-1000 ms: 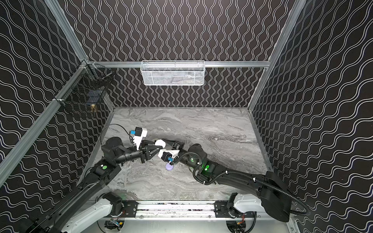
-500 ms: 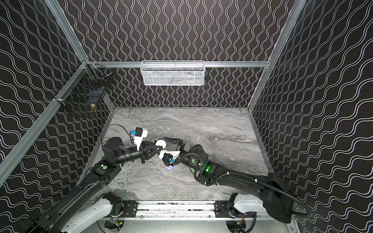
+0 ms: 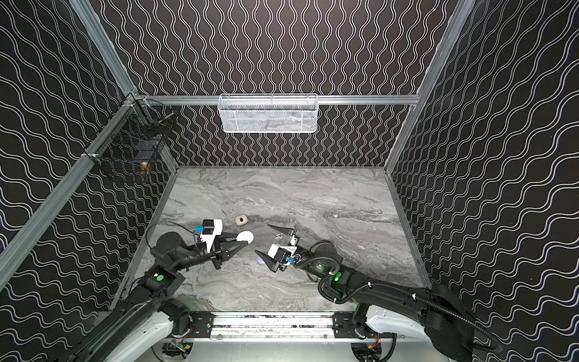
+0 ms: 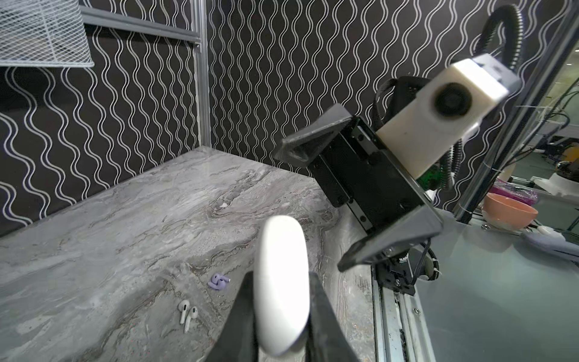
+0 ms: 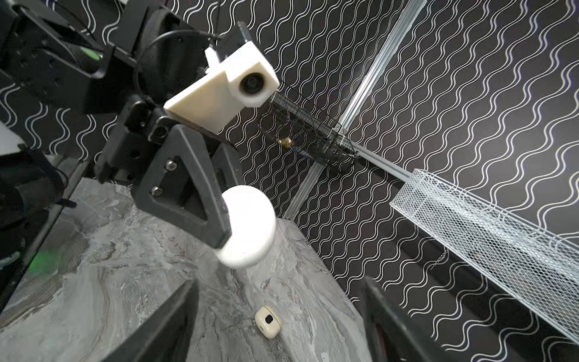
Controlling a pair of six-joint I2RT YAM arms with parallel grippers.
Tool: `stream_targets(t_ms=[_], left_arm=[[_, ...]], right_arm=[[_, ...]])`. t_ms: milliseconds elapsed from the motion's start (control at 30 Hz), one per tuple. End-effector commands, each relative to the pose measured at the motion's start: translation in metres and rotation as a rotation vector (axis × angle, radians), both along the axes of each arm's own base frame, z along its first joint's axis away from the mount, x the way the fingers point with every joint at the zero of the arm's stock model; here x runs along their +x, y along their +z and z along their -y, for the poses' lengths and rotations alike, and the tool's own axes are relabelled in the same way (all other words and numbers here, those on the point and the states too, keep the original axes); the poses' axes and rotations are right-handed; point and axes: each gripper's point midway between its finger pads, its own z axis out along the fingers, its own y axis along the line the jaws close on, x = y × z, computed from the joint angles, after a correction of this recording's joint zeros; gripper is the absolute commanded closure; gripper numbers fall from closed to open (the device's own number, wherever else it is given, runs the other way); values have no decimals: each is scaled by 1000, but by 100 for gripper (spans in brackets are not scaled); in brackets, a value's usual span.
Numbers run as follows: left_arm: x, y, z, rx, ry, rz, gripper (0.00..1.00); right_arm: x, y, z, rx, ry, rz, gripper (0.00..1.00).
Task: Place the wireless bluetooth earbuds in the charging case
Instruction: 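Open the right gripper and draw it back from the white case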
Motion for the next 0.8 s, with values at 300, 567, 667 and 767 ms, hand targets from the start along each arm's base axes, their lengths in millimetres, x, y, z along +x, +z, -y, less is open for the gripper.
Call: stream_targets(t_ms=[300,567,667,767], left_arm=[[-6,8,13,5,-67,91,100],[-11,8,15,10,-82,98,100],[-12,8,15,9,-83,100,100],[-13,9,14,7,-81,106,100]], right_arm=[[4,32,-11,135,36,-13,24],[28,40,-14,178,-69,-31,27],[36,44,-9,207,-117,-56,29],[40,46,-5,232,-145,-54,29]])
